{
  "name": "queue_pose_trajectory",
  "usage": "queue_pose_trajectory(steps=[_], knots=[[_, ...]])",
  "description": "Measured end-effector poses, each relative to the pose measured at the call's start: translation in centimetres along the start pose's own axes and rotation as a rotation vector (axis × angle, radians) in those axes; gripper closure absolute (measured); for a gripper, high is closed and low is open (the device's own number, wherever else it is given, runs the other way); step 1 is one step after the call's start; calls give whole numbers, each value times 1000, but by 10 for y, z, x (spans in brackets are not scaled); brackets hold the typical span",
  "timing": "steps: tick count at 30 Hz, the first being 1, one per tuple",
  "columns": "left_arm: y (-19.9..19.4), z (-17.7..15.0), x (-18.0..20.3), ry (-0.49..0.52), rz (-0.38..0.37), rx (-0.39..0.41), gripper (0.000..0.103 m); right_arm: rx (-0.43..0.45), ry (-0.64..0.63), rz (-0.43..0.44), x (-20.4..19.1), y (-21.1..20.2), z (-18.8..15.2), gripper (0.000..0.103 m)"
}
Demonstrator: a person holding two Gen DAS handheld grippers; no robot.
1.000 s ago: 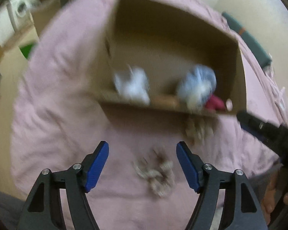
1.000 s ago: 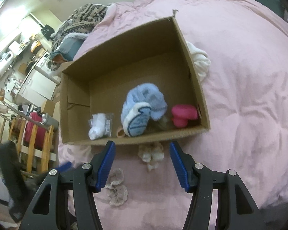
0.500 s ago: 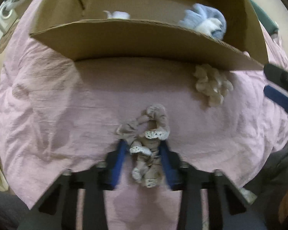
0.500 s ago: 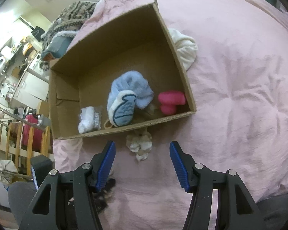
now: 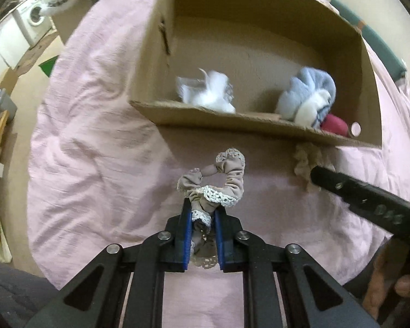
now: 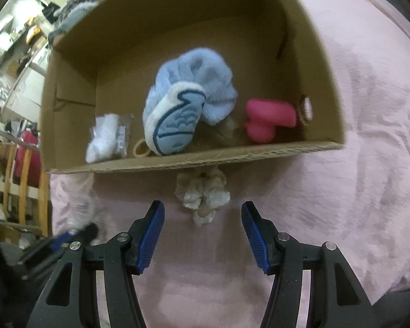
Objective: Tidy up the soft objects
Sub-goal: 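Grasp the cream fluffy scrunchie with the right gripper and lift it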
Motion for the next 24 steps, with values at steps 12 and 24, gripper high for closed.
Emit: queue_pose_trajectory(steps=[12,24], knots=[[-1,12,-14,-19,17,17,90,-43,-62,4,-9,23,2,74],[-4,10,-15,15,68,49,90,-30,-102,69,-34,4,-22,84]])
Point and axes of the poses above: each gripper's, at about its wrist camera, not at the fingertips, and y roughly the way its jaws point, x to its right, z to its top, the point moved 7 cm from there along y, roughly the way its jaws point, and after that the axes turned 1 degree about -z, right-handed, at the moved point
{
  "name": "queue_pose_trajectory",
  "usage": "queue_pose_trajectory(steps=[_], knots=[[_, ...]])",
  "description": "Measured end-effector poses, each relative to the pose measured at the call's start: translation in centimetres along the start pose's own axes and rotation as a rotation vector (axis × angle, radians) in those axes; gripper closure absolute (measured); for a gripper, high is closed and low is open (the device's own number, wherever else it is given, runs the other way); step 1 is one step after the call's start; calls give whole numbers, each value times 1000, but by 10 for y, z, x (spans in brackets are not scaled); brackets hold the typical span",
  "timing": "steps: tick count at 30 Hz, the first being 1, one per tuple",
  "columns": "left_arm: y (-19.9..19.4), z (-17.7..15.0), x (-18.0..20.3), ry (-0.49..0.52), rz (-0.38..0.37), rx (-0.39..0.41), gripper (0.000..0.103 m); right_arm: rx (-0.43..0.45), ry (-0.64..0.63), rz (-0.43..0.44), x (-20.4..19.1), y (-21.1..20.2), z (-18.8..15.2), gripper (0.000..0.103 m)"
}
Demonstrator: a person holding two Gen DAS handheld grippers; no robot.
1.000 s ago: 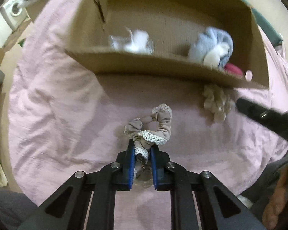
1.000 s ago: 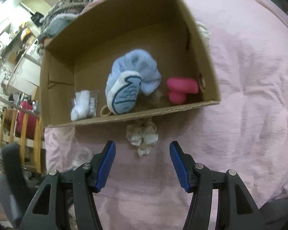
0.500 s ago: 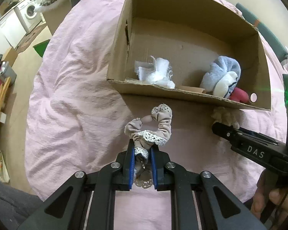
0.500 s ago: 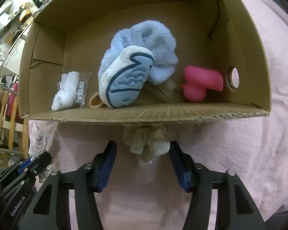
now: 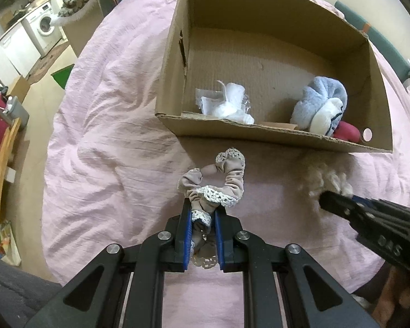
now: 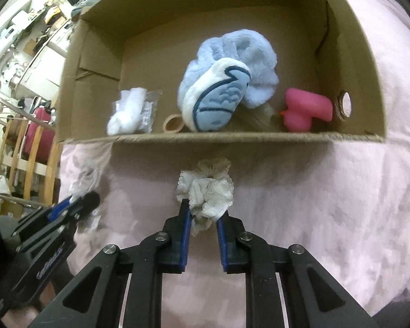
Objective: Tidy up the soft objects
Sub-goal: 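Grasp the cream fluffy scrunchie with the right gripper and lift it, then carry both scrunchies over the box and open both grippers to drop them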
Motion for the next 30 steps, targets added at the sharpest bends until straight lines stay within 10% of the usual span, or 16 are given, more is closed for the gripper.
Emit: queue_pose_trajectory(steps=[14,30], knots=[[-62,10,-6,-14,-26,174,90,180,-18,124,-19,-66,-11,85],[-123,88,-9,9,-84,362,90,454,-8,220,-22,-152,57,85]])
Point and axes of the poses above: each gripper's, at about its wrist camera, not at the fingertips, and y roughly the way its jaws point, x to its right, z to its top, the point moved 7 cm from there along y, roughly the way its jaws point, and after that the axes turned 1 degree about -z, right-handed, at the moved point
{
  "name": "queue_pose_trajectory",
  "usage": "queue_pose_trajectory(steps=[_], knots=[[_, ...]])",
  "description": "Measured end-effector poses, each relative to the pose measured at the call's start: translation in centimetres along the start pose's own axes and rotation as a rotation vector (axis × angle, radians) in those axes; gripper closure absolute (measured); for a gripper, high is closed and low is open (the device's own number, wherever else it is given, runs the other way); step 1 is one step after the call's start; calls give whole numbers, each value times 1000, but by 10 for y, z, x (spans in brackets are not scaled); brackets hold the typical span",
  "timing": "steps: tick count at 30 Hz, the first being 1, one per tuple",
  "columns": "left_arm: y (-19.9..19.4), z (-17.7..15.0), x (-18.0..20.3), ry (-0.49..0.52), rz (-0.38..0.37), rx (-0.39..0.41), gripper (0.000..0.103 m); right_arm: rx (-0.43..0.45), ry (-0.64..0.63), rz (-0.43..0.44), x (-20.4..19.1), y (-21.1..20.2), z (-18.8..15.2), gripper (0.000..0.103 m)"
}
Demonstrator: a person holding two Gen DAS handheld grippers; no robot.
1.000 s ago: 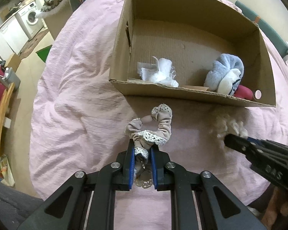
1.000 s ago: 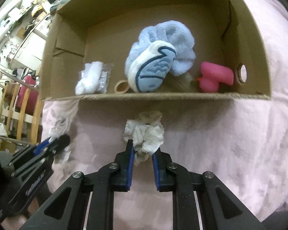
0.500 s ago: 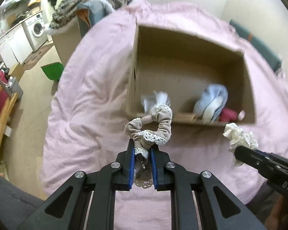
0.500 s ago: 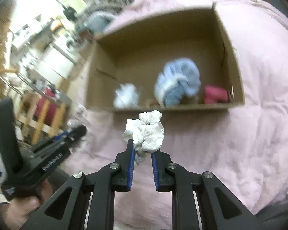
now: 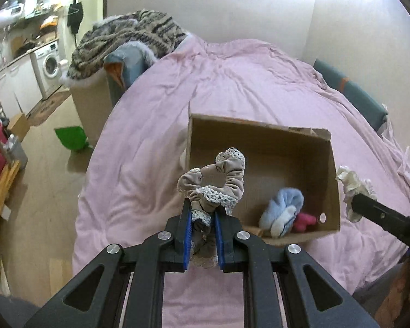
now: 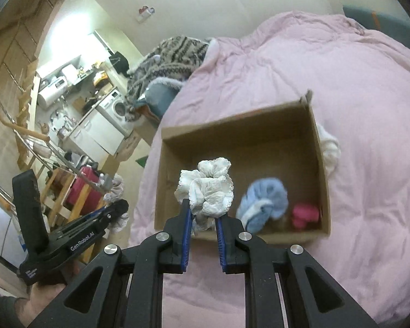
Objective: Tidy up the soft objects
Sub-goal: 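Carry both scrunchies over the box and open both grippers to drop them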
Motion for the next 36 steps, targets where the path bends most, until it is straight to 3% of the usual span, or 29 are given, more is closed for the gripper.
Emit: queue_pose_trajectory(steps=[8,12,17,22,34,36], knots=[[26,25,18,77,-4,41,90,4,-19,-39,19,18,20,85],[53,10,21,80,-52,10,90,-33,-2,-56,34,38,8,85],[78,-6,22,107,-29,-29,89,-103,6,-92,47,63,-6,85],[86,-8,23,124,-10,-24,89,-132,10,-102,48,73,-12,84],[93,-14,26,124,-48,-41,89,-168,47,-165,60,86,-16,84],[94,-15,25,117,-47,-51,84,-175,51,-167,61,89,-16,84]])
Point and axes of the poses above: each gripper's, at about its wrist camera, not at the fingertips, and y roughly the way its jaws point, x to its right, z to its top, the point moved 7 cm from there along y, roughly the way its jaws point, and after that the axes turned 1 degree about -z, right-handed, at the moved point
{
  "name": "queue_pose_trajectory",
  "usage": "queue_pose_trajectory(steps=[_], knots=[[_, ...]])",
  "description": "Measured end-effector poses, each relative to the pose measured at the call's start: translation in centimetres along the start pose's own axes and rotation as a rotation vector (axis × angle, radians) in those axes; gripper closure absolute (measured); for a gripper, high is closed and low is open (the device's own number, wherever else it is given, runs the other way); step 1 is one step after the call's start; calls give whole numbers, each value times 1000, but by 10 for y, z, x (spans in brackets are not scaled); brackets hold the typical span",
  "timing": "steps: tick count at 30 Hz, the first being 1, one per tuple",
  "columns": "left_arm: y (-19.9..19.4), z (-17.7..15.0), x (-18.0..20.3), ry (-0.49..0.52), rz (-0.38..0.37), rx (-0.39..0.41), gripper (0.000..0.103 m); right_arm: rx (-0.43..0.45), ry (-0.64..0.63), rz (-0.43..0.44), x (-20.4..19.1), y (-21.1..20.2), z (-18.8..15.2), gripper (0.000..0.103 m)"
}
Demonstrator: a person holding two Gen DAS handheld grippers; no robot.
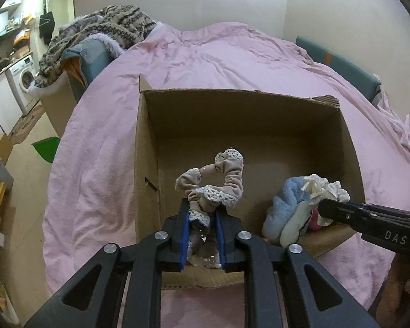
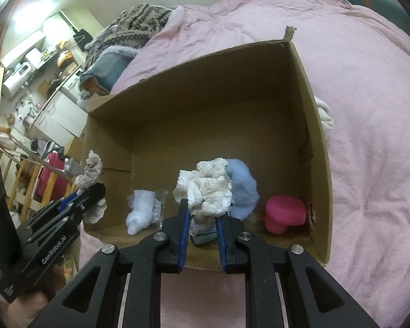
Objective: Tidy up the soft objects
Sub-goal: 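Carry both scrunchies over the box and open both grippers to drop them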
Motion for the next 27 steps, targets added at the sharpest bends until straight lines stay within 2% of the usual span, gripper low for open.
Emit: queue_pose_trajectory(steps=[7,10,12,14,20,23,24,25,26,27], knots=[[6,-4,-4,-35,-14,-32,82,-13,-14,2,-4,4,-2,84],[5,-3,-6,-41,-8,-28,69,-18,-6,1,-2,4,-3,84],[2,0,-7,-40,4,-11,53,-17,2,1,-1,4,-3,83],[-1,2,-5,-36,3,8,47,-15,11,3,0,3,-4,83],[-2,1,-2,-14,8,8,42,-10,25,7,3,3,-2,79],[-4,3,-2,-13,13,15,42,0,30,8,5,0,-1,71],[-5,4,-3,-15,16,20,42,5,34,13,6,-1,-1,62],[-6,5,-3,-18,16,20,42,12,39,20,6,-3,0,43],[-7,5,-4,-22,10,22,42,25,46,24,6,-5,1,37],[-8,6,-4,-29,7,23,42,43,50,26,6,-8,3,36]])
Point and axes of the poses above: each gripper's, at about its wrist camera, not at the fingertips, and y roughly the way its jaws point, x to its right, z to its top, the point moved 7 cm from there along y, roughly the way its jaws point, and after that the axes turned 1 degree about -z, right-handed, at the moved point
